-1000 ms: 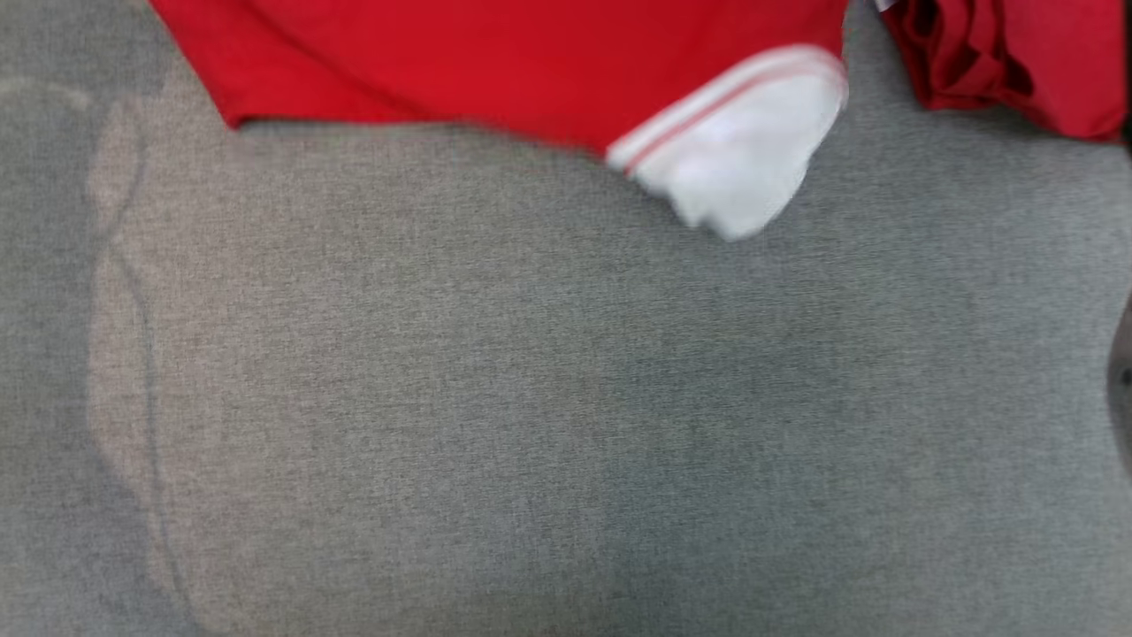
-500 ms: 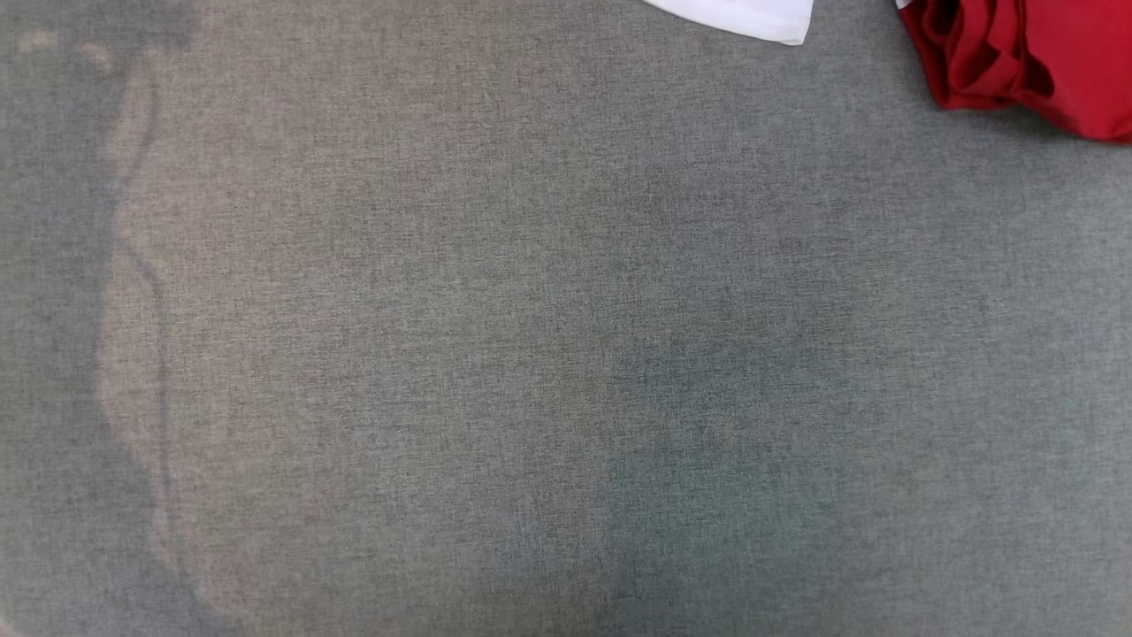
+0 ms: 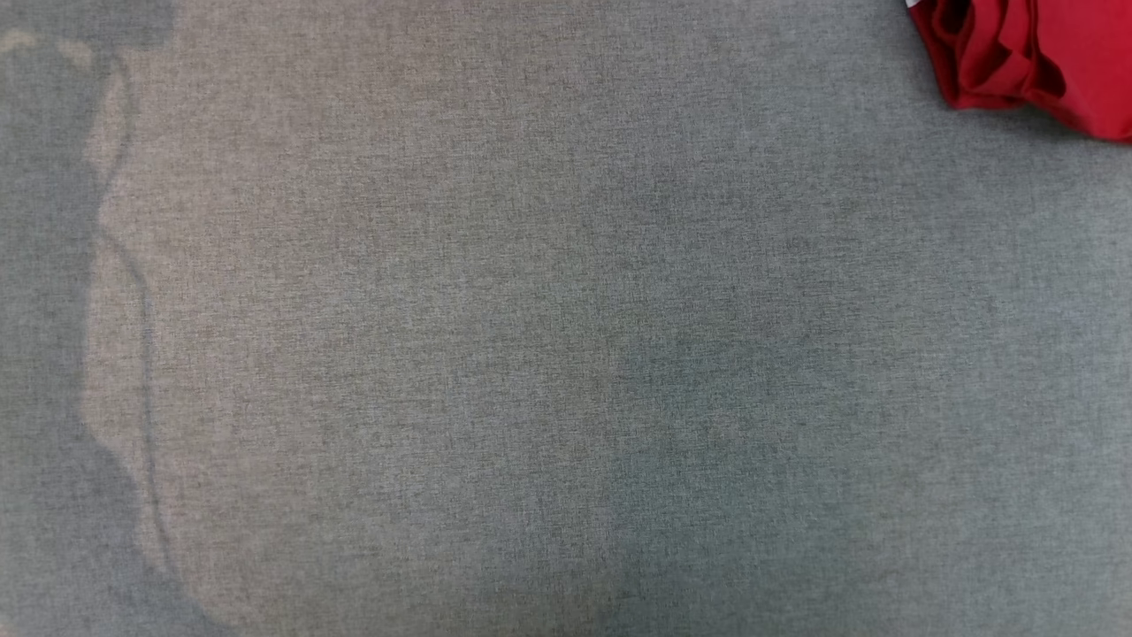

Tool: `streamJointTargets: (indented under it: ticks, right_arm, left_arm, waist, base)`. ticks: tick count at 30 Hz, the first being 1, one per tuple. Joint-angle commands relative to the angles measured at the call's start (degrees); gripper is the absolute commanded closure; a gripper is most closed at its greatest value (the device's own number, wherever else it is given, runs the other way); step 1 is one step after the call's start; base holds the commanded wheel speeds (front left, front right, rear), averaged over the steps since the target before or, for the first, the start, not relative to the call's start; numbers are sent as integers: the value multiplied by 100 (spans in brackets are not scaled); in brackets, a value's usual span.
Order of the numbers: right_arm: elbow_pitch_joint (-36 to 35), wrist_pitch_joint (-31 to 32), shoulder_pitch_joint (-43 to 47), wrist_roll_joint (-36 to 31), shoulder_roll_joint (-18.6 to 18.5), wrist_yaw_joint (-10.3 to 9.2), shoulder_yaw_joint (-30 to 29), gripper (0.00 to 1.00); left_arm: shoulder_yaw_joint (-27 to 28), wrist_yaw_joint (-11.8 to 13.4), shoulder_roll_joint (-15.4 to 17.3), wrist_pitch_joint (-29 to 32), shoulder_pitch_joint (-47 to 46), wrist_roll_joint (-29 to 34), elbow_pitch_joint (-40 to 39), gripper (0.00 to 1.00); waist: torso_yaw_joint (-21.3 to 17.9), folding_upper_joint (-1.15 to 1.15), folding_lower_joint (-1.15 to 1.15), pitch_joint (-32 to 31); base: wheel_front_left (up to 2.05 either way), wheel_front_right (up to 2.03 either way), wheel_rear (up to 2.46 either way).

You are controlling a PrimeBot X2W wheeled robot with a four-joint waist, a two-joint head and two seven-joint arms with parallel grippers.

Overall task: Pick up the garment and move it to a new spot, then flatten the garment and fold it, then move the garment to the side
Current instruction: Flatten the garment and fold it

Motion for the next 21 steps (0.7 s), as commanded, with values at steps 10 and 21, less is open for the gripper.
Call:
streamJointTargets:
  ticks: [10, 21]
  right_arm:
    - [463, -93, -278, -116, 19, 0, -75, 100]
    - [-64, -81, -110, -437, 11, 0, -438, 100]
  left_arm:
    - [-340, -6, 75, -561, -622, -316, 93, 100]
    - [-767, -4, 112, -722, -948, -666, 235, 100]
  waist:
    - [65, 0, 0, -79]
    - [120, 0, 0, -62]
  base:
    - [0, 0, 0]
    - [0, 0, 0]
